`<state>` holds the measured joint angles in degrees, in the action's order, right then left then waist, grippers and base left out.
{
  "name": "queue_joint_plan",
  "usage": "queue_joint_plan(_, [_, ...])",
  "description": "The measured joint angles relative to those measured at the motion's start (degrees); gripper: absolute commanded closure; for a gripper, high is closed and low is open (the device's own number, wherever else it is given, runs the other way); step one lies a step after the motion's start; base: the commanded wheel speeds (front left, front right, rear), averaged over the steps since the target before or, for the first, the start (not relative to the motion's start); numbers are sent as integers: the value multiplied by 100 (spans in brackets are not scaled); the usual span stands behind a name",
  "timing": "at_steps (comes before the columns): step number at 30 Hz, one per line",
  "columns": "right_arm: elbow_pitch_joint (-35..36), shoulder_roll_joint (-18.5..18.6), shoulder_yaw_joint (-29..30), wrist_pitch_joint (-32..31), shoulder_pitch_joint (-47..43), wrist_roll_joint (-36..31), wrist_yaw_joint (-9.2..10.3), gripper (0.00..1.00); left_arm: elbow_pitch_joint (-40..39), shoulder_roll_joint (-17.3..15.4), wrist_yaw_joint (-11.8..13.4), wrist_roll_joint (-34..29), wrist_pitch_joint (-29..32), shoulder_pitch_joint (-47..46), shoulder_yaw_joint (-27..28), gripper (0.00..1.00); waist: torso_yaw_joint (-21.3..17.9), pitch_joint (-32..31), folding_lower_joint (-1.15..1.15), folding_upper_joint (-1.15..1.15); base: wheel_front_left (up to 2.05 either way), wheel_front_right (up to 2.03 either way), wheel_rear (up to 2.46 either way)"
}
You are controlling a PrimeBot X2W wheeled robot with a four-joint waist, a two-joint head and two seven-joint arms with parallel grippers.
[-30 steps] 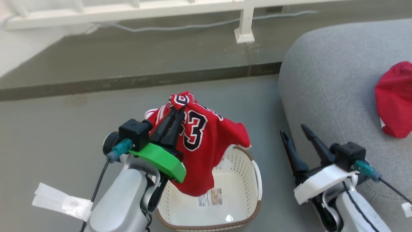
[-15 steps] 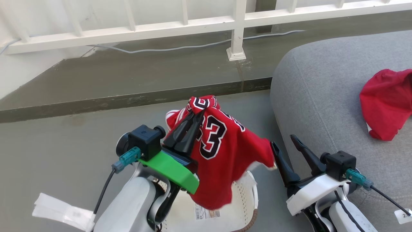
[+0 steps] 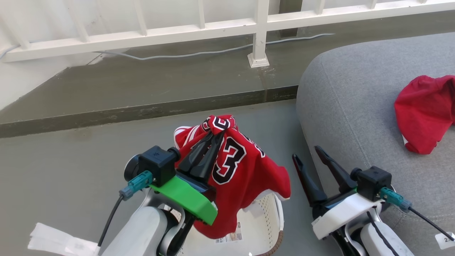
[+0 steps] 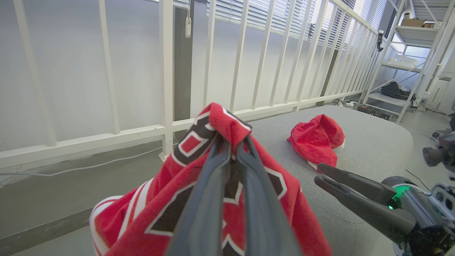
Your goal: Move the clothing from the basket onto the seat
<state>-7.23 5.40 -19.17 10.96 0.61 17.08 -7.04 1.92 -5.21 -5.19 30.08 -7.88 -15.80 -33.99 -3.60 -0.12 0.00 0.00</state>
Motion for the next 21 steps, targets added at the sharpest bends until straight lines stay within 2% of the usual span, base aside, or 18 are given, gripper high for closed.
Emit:
queue_joint_plan(12, [610, -135, -748, 0, 211, 78, -1, 0, -382, -132, 96, 0, 190, 122, -8, 100, 17, 2, 0, 0, 0, 0, 0])
queue_joint_plan(21, [582, -167, -1631, -145, 453, 194, -2, 0, -630, -151, 120, 0, 356, 185, -129, 100, 84, 3, 0, 0, 0, 0, 0])
